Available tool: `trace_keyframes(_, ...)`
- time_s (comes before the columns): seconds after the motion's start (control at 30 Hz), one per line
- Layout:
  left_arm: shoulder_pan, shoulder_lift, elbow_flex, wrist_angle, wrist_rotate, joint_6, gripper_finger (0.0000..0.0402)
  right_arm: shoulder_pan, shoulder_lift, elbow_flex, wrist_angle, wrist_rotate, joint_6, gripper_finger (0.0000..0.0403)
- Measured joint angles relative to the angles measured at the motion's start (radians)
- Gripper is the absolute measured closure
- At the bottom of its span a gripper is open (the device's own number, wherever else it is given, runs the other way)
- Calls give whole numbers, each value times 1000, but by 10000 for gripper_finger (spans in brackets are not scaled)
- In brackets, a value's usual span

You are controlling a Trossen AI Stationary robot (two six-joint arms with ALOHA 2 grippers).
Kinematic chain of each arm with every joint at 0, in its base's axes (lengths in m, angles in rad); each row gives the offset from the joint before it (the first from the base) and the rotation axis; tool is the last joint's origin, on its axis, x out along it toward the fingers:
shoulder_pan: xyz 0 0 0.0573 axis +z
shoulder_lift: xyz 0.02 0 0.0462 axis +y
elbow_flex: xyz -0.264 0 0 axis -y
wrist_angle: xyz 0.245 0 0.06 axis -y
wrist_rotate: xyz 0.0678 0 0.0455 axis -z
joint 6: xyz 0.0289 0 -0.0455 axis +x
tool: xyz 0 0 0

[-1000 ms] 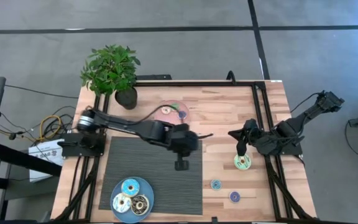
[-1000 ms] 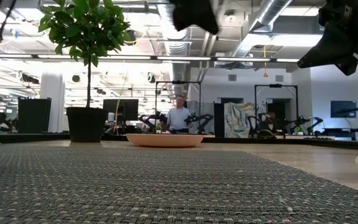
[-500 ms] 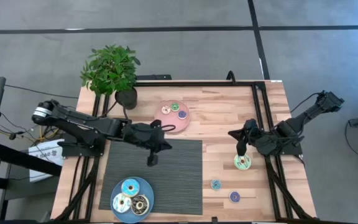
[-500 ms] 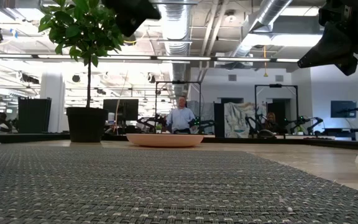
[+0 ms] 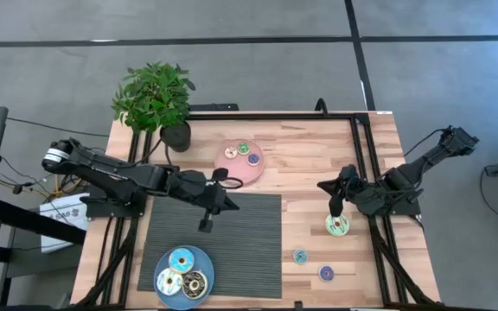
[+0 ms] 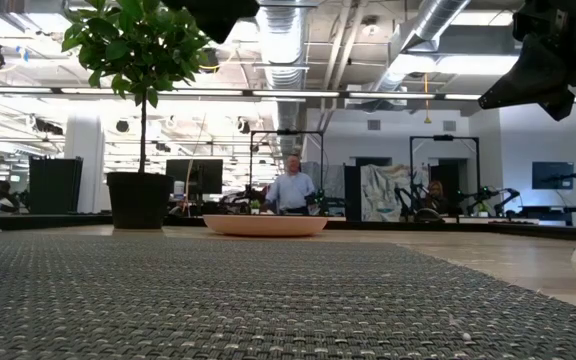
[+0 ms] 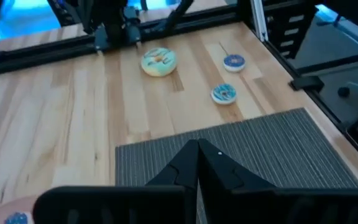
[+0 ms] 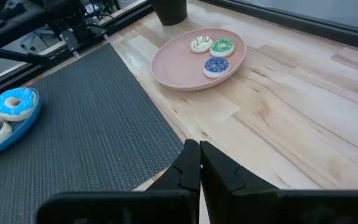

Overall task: Pick & Place donuts
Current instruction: Put the big light blue donut on the blue plate

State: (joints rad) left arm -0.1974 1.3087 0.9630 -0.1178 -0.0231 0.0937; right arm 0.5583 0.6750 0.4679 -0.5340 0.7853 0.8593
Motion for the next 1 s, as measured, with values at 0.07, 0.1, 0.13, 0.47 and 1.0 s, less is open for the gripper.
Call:
trace_keyframes(0.07,0,0,0,18,-8,-1,401,0,0,0,0,-4,3,403)
trace_keyframes(0.1,0,0,0,22,-8,-4,401,-1,0,0,0,-13,6,403)
trace_keyframes(0.13,0,0,0,24,-8,-6,401,-4,0,0,0,-29,5,403)
trace_keyframes(0.47,0,0,0,47,-8,-63,401,-136,67,2,-57,-383,79,403)
trace_keyframes(1.0,0,1,0,47,-10,-124,401,-214,411,218,-514,-654,46,386)
